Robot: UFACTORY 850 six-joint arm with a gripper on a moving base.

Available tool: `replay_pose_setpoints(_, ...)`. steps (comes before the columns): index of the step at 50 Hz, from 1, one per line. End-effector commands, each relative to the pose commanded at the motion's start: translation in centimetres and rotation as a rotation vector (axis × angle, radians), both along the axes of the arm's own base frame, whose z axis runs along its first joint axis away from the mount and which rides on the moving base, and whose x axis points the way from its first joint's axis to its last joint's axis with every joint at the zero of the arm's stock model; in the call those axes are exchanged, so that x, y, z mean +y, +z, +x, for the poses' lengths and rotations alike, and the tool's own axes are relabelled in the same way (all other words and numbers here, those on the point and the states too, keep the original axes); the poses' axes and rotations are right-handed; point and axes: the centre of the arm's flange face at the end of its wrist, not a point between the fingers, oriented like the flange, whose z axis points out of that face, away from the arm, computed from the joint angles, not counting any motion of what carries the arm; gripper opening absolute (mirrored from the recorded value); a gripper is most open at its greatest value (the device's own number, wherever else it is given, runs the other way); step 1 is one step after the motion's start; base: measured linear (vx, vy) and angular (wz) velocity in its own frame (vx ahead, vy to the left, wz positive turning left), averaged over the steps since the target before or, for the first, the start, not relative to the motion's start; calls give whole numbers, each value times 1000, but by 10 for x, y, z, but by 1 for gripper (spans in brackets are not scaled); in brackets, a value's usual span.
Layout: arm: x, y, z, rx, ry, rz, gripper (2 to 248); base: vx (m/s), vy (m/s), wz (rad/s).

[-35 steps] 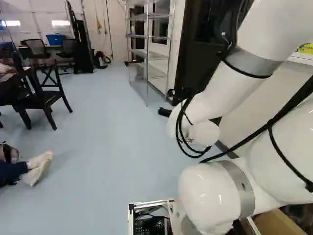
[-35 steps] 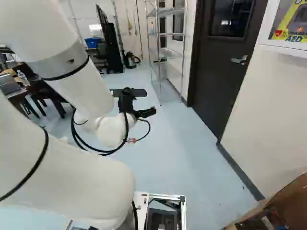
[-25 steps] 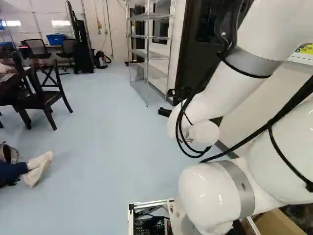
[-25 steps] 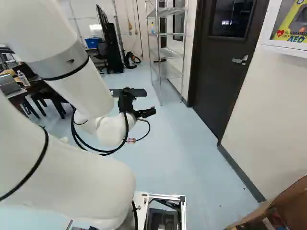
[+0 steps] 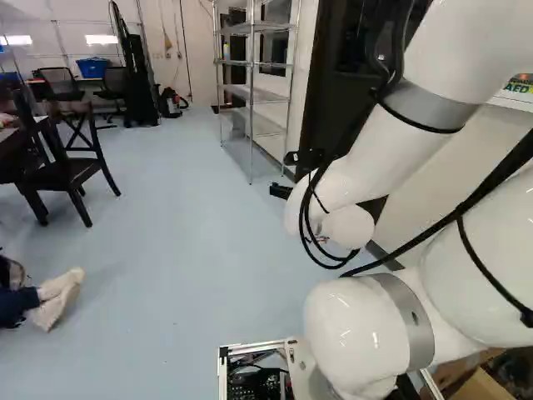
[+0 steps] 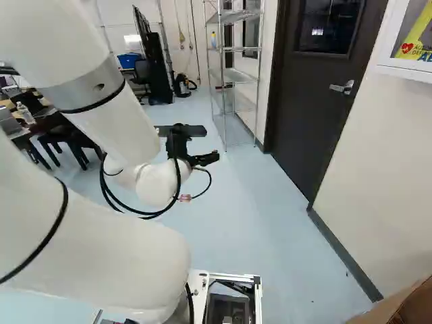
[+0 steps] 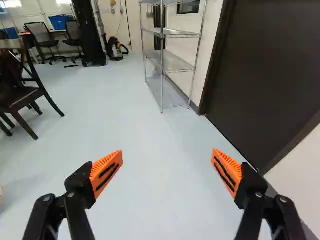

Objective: Open the door and move inside

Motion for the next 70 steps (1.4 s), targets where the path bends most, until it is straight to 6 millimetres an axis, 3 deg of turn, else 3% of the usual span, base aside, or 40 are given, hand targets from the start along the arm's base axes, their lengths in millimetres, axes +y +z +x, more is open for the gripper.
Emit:
replay_pose_setpoints(39, 0, 0, 0, 0, 0, 0, 247, 211, 36, -20)
replay_pose_setpoints(70, 0, 0, 0, 0, 0, 0, 247, 120, -6, -258)
